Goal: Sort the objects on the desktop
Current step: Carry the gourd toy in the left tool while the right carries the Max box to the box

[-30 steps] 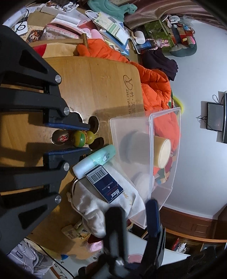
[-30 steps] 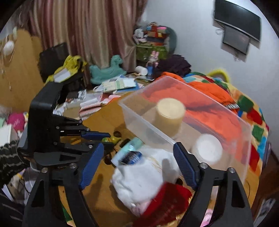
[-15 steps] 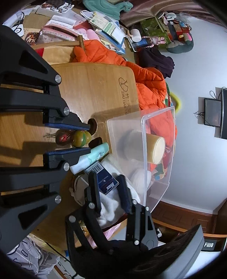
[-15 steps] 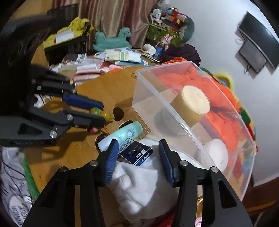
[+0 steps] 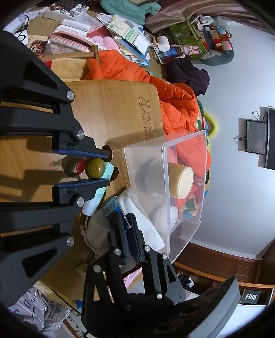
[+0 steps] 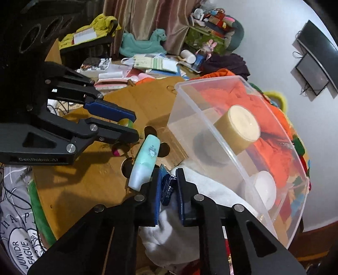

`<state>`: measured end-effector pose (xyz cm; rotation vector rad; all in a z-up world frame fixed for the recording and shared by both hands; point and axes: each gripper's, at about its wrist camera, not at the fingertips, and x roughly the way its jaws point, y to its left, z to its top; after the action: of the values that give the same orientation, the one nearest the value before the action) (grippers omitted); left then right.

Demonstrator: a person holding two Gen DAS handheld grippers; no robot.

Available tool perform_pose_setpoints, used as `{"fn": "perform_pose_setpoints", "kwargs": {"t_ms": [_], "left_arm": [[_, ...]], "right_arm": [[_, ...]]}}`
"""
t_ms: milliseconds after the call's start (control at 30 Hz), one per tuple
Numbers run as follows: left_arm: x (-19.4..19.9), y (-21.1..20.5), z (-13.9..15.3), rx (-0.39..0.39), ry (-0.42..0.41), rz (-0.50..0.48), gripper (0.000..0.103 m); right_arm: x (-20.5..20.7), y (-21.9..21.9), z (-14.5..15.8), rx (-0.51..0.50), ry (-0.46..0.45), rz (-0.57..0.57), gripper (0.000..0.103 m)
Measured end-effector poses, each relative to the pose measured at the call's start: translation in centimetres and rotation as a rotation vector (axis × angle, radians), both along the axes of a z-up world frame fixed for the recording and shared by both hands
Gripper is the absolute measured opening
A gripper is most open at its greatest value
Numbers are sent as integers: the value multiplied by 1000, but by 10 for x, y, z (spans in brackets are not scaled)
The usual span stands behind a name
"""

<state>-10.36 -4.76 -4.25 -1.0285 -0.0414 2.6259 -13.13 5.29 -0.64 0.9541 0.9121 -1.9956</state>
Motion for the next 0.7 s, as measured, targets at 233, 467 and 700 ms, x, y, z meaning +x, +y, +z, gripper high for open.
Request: {"fn": "perform_pose_setpoints", "kwargs": {"t_ms": [233,467,700], "left_arm": [[6,0,14,18,23,2,19],[12,11,38,2,77,-17,19],[7,24,62,-10,117,-30,19]], "right_arm": [[8,6,25,-89,16,-11,6],[8,20,46,-147,39,-48,6],[1,40,61,-190,58,-106,6]]}}
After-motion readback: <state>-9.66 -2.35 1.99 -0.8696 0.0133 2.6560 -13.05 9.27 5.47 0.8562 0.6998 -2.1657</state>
